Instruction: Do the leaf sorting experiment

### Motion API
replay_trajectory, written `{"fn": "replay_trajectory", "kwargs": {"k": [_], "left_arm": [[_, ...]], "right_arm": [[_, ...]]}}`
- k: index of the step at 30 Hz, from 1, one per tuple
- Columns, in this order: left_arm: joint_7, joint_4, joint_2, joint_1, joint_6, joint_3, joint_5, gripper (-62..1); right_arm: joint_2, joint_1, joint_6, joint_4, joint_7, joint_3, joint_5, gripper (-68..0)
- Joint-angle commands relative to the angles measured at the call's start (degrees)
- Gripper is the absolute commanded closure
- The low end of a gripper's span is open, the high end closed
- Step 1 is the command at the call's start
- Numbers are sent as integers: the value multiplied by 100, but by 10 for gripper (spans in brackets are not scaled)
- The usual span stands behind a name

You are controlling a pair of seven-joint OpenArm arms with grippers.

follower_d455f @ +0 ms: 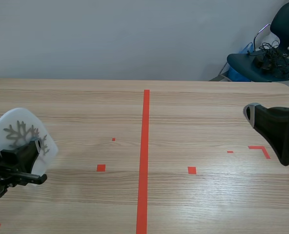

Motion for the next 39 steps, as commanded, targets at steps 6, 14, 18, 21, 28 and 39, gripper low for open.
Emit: {"fn": "replay_trajectory", "kwargs": {"k": [6,14,18,21,28,39], "left_arm": [[-354,-857,-9,-599,433,11,-24,-55],[-496,-1644,-90,-1165,728,-299,-24,-55],[-640,-1961,-208,-1338,734,-310,-24,-55],[-647,-2055,-262,-1384,782,-310,-24,-55],[-706,-2057,-328,-1349,787,-310,-17,-87],[-568,-1261,-651,-1034,479,-313,-22,-253]], "right_arm": [[76,81,2,44,79,2,85,-679],[76,81,2,44,79,2,83,-679],[76,81,2,44,79,2,83,-679],[76,81,2,44,76,2,83,-679],[76,81,2,44,57,2,83,-679],[76,81,2,44,61,2,83,-679]]}}
